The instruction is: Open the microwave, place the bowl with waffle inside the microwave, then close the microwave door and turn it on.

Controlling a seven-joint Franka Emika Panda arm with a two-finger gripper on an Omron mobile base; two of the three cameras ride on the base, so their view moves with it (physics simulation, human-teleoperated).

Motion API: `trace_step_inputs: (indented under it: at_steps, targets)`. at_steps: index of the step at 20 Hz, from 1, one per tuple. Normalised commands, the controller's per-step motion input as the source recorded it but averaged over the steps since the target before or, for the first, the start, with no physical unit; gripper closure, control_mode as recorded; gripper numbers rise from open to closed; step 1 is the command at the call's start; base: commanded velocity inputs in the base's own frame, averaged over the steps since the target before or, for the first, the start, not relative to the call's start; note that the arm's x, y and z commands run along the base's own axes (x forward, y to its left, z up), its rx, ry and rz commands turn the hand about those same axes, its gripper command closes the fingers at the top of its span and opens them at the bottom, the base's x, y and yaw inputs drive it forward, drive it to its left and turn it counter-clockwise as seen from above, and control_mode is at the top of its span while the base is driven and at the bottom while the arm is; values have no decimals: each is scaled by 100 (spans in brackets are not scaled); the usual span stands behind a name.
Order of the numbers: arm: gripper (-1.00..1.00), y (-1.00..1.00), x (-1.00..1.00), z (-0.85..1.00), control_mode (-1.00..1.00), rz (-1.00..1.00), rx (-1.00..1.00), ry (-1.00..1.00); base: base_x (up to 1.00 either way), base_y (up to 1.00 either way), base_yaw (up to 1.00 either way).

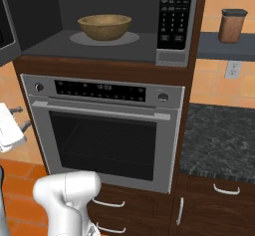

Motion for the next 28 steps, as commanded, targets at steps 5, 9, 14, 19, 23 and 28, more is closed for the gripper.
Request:
trace_step_inputs:
  at_steps: [5, 9, 14, 19, 23, 28]
  targets:
    - [100, 92, -12, 7, -100, 0, -2, -14, 0, 0, 0]
    - [100, 95, -2, 10, -100, 0, -8, -3, 0, 0, 0]
    - [100, 70, -4, 0, -100, 0, -12, -18, 0, 0, 0]
    - [100, 56, -22, 0, -100, 0, -19, -34, 0, 0, 0]
    - [100, 44, -25, 0, -100, 0, -19, -38, 0, 0, 0]
    - [100, 41, -7, 3, -100, 0, -9, -34, 0, 0, 0]
